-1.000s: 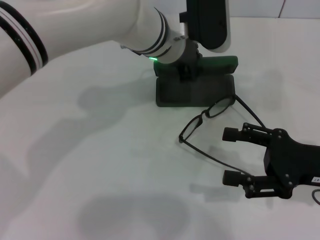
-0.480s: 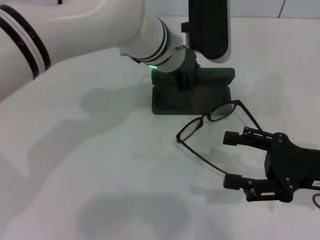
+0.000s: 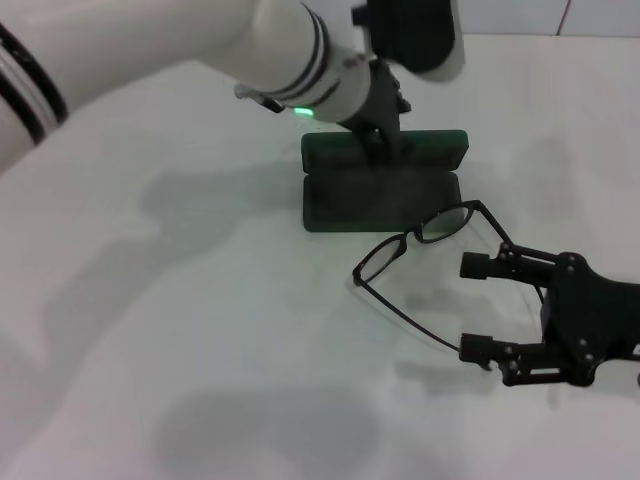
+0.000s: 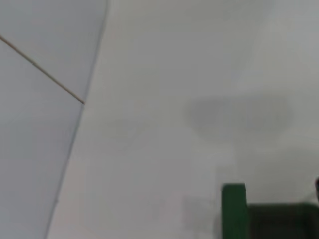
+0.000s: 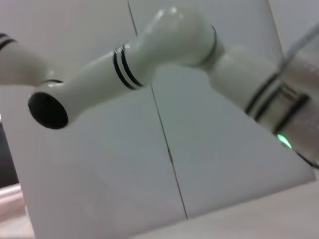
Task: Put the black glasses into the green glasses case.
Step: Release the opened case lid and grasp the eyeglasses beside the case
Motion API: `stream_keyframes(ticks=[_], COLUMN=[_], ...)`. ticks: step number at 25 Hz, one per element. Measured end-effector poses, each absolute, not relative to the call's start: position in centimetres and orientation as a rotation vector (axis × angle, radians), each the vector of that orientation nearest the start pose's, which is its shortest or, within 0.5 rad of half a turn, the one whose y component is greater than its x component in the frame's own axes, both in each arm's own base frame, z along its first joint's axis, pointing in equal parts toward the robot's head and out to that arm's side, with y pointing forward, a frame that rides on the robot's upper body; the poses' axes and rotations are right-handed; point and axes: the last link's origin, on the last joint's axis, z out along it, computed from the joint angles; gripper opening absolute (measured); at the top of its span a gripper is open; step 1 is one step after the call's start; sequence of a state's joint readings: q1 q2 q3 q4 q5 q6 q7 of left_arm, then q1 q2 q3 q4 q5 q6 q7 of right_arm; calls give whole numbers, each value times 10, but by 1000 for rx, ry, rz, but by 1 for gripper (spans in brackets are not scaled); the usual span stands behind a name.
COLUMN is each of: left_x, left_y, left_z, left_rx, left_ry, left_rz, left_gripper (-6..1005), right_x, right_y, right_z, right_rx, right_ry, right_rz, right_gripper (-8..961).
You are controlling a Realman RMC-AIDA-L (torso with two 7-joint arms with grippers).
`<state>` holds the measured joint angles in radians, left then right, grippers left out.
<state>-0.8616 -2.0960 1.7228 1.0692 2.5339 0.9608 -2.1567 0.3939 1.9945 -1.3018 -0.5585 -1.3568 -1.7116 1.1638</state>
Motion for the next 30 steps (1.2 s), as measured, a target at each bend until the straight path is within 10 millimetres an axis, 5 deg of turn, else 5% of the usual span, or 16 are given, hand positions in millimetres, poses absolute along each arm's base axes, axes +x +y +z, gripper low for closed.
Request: stream_keyframes(ticks=[8, 14, 20, 23, 25, 30], left_x=[-84, -126, -194, -228, -240, -263], left_y=[383, 334, 289, 269, 258, 243], left_z=[-6, 47, 34, 22, 13, -3], left_rx=[-2577, -2515, -2546, -2549, -2555, -2512], left_ry=[-103, -225, -253, -335, -353, -418], left_rz=[-149, -740, -964, -1042, -1103, -1183], left_gripper=[397, 379, 357, 245, 170, 162], right_x=[226, 196, 166, 146, 138, 110], right_y=[320, 359, 395, 410, 414, 418], right_z=[4, 14, 12, -6, -15, -34], right_rx=[-2955, -3038, -3053, -3047, -3041, -3037], right_ry=[191, 29, -44, -107, -162, -323], right_rz=[774, 415, 8, -208, -300, -463], right_gripper=[851, 850, 828, 797, 777, 726])
